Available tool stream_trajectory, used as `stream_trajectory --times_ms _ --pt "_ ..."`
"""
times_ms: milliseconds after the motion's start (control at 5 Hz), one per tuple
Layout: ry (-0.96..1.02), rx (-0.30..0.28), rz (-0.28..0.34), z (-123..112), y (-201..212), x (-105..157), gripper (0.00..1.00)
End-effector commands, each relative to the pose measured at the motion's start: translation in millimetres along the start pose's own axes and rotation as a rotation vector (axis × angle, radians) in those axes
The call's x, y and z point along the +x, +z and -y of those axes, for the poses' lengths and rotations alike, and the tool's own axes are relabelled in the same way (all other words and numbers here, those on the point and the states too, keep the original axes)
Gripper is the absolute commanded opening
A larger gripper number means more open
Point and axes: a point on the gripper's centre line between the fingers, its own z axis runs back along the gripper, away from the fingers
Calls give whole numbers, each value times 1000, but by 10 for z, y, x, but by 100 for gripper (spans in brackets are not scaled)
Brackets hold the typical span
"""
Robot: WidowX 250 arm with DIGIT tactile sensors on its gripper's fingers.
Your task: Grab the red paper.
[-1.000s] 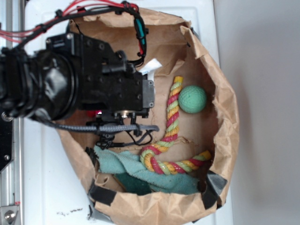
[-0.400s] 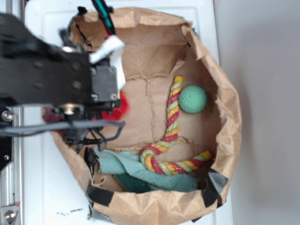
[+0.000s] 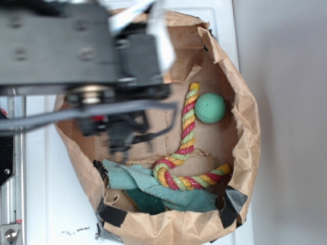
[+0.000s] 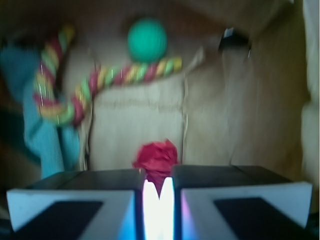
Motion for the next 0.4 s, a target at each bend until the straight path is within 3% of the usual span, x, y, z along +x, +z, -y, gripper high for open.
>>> stream_trajectory --times_ms 0,200 --pt "14 38 62 -95 163 180 0" --pt "5 35 46 -172 77 106 100"
